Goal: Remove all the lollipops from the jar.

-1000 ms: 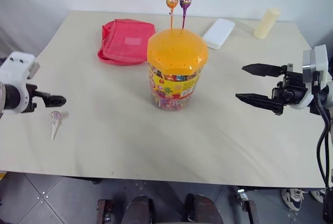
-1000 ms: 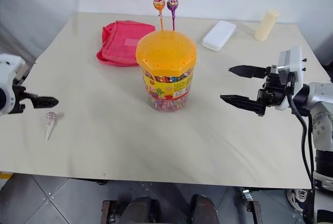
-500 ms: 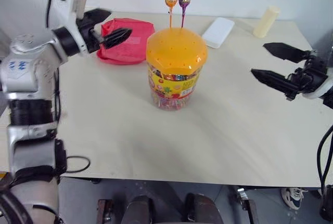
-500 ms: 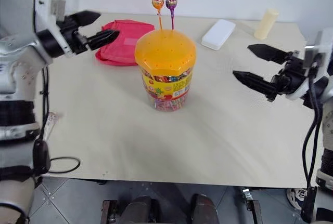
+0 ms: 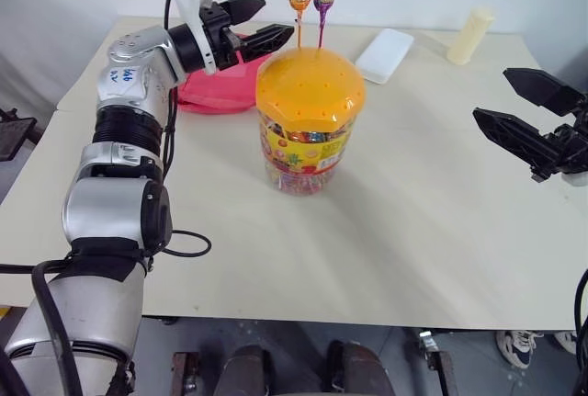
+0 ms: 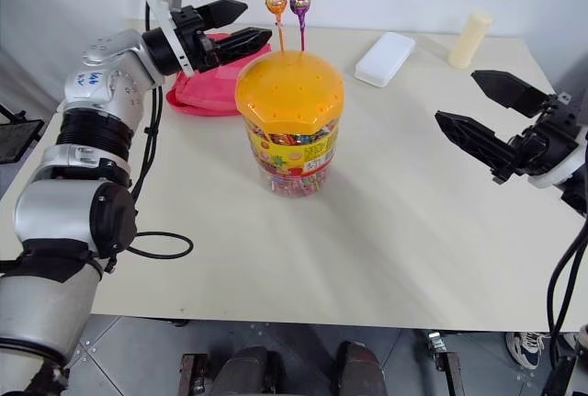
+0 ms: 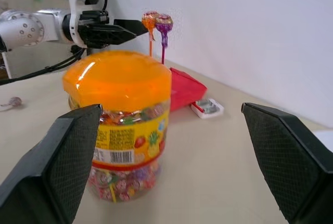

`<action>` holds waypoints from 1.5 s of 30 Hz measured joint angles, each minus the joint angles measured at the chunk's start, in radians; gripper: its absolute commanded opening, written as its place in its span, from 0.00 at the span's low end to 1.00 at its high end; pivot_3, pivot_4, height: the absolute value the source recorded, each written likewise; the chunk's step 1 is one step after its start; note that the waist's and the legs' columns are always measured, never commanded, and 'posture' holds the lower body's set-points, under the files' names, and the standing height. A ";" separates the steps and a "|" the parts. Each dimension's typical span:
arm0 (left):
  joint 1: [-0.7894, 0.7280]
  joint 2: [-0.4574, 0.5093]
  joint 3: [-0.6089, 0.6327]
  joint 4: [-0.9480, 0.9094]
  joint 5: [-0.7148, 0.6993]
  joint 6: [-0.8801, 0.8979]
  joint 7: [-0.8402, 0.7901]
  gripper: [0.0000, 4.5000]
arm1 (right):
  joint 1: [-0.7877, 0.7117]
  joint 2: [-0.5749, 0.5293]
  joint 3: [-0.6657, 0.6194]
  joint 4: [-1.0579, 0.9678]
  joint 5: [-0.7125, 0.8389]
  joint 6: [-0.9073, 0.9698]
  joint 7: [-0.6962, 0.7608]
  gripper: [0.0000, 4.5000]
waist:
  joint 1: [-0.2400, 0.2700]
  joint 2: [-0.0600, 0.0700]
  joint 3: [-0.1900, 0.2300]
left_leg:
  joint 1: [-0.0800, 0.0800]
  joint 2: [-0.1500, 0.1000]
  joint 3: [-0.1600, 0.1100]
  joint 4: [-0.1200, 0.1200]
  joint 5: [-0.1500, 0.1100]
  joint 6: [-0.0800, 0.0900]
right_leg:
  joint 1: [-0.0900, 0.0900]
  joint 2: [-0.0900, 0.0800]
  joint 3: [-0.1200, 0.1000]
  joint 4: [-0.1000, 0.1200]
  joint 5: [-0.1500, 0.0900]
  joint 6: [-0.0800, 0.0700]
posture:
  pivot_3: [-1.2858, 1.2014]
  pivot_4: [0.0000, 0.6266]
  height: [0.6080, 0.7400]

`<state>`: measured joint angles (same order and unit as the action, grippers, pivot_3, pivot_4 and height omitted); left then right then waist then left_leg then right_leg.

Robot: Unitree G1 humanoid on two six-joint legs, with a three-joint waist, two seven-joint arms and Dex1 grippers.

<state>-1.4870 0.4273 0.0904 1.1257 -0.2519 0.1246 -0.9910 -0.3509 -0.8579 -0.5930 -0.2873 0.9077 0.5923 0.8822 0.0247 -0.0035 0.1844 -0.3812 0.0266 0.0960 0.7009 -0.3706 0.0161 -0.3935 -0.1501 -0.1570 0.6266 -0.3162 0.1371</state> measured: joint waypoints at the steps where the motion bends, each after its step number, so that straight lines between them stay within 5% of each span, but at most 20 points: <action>1: -0.009 -0.004 0.000 0.020 0.007 -0.010 -0.002 0.86 | 0.013 -0.001 -0.010 -0.011 0.003 0.000 -0.004 1.00 | 0.000 0.000 0.000 | 0.000 0.000 0.000 0.000 0.000 0.000 | 0.000 0.000 0.000 0.000 0.000 0.000 | 0.52 0.24 1.00; 13: -0.056 -0.039 0.017 0.110 0.054 -0.062 -0.006 0.01 | 0.097 -0.003 -0.082 -0.066 0.022 -0.003 -0.042 1.00 | 0.000 0.000 0.000 | -0.001 0.000 -0.001 0.001 0.000 0.000 | 0.000 0.000 0.000 0.000 0.000 0.000 | 0.52 0.24 1.00; 24: -0.070 -0.051 0.037 0.115 0.077 -0.038 0.000 0.01 | 0.108 -0.010 -0.083 -0.066 0.021 -0.007 -0.041 1.00 | 0.000 0.000 0.000 | -0.001 0.000 -0.001 0.001 0.000 0.000 | 0.000 0.000 0.000 0.000 0.000 0.000 | 0.52 0.24 1.00; 29: -0.110 -0.021 0.017 0.139 0.115 0.098 0.015 0.27 | 0.109 -0.014 -0.083 -0.066 0.021 -0.022 -0.040 1.00 | -0.002 0.000 0.000 | -0.001 0.000 -0.001 0.001 0.000 0.000 | -0.001 0.000 0.000 0.000 0.000 0.000 | 0.52 0.24 1.00; 35: -0.107 0.009 -0.012 0.121 0.168 0.051 0.048 0.69 | 0.108 -0.018 -0.082 -0.062 0.018 -0.027 -0.036 1.00 | 0.000 0.000 0.000 | -0.001 0.000 -0.001 0.001 0.000 0.000 | -0.001 0.000 0.000 0.000 0.000 0.000 | 0.52 0.24 1.00; 45: -0.077 -0.013 0.015 0.063 0.139 -0.017 -0.059 0.69 | 0.081 -0.024 -0.053 -0.030 0.011 -0.046 -0.023 1.00 | 0.001 0.000 0.000 | -0.003 0.000 -0.002 0.003 0.000 0.000 | -0.001 0.000 -0.001 0.000 0.000 0.000 | 0.52 0.24 1.00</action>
<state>-1.5636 0.4148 0.1049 1.1886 -0.1132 0.1080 -1.0499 -0.2697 -0.8821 -0.6465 -0.3169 0.9185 0.5462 0.8591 0.0257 -0.0036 0.1844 -0.3841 0.0266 0.0938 0.7036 -0.3705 0.0165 -0.3941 -0.1502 -0.1582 0.6266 -0.3162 0.1371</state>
